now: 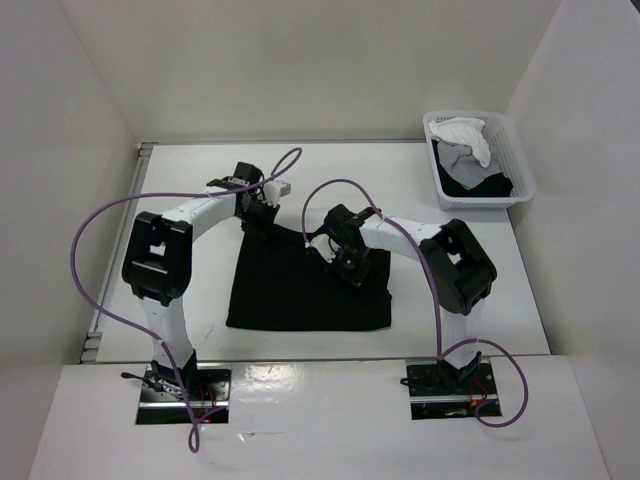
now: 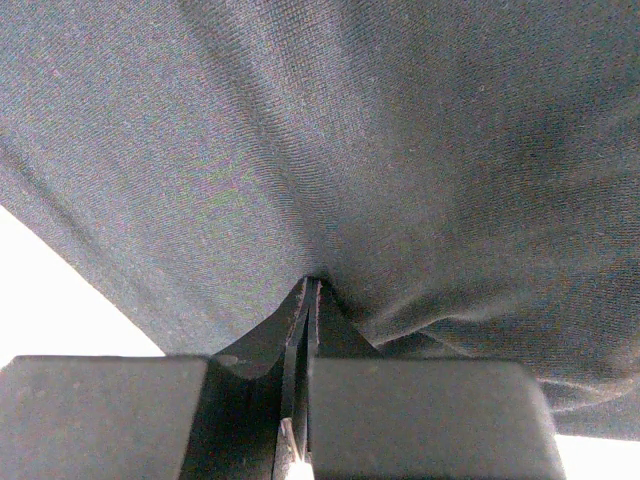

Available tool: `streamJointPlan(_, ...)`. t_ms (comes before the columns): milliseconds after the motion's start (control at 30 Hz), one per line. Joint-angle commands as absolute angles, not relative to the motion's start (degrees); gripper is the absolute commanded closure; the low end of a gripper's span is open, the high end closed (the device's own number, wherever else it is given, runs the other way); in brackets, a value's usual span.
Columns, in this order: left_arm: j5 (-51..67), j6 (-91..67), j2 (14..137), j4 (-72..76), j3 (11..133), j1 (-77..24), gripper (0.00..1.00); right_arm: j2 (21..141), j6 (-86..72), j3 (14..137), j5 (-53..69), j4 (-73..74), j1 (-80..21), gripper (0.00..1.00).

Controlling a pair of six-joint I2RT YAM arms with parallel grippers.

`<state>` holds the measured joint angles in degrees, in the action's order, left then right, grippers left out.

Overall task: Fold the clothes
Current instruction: Fold the tank top

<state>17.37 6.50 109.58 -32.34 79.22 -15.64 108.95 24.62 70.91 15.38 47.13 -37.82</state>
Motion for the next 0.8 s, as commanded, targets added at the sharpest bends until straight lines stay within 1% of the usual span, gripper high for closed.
streamJointPlan(0, 19.07, 5.10, 111.79, -31.46, 81.39, -16.35, 1.00, 110.92, 24.70, 69.70, 13.80, 44.82, -37.62, 1.00)
streamJointPlan(167, 19.07, 5.10, 112.32, -30.94, 81.39, -16.35, 1.00, 111.44, 24.70, 69.70, 13.80, 44.82, -37.62, 1.00)
streamJointPlan(767, 18.02, 5.10, 117.51, -29.88, 87.18, -16.35, 1.00, 111.97, 24.70, 70.22, 13.80, 44.82, -36.56, 1.00)
